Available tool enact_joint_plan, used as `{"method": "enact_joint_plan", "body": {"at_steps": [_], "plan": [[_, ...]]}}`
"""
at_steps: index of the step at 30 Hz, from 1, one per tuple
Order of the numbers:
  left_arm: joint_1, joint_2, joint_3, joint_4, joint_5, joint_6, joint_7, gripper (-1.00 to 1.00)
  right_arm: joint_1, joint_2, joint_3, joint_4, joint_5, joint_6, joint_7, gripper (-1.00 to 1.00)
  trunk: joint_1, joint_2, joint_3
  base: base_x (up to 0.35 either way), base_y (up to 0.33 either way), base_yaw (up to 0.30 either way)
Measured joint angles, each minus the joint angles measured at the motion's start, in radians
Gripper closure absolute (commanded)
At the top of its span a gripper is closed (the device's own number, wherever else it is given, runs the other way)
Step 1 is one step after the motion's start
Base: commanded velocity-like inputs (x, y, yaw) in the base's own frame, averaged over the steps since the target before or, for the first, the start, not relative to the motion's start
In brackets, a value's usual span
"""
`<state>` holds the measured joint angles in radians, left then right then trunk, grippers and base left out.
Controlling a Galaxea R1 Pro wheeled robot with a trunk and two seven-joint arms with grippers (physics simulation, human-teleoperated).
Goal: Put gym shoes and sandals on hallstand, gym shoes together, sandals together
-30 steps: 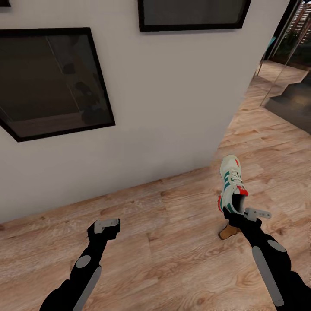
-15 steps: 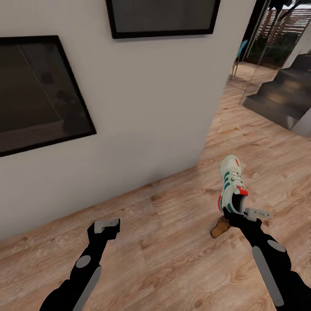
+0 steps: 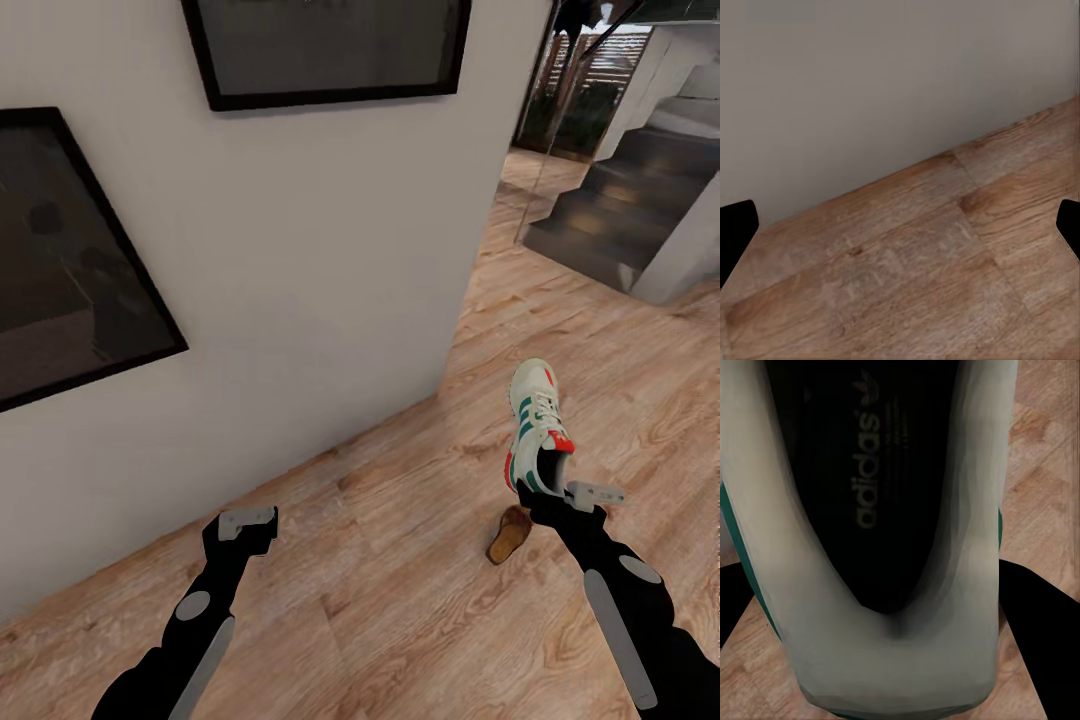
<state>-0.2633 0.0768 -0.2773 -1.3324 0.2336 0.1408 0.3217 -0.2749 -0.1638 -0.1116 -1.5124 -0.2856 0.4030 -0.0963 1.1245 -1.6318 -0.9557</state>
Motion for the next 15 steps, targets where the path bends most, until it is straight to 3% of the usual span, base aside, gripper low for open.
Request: {"method": "enact_joint_plan", "body": {"at_steps": [15], "plan": [[0.000, 0.000, 0.000, 0.001, 0.000, 0.000, -0.001, -1.00, 0.001, 0.000, 0.000, 0.000, 0.000, 0.000, 0.000, 1.00, 0.000, 0.000, 0.017, 0.127, 0.106, -0.237]]}}
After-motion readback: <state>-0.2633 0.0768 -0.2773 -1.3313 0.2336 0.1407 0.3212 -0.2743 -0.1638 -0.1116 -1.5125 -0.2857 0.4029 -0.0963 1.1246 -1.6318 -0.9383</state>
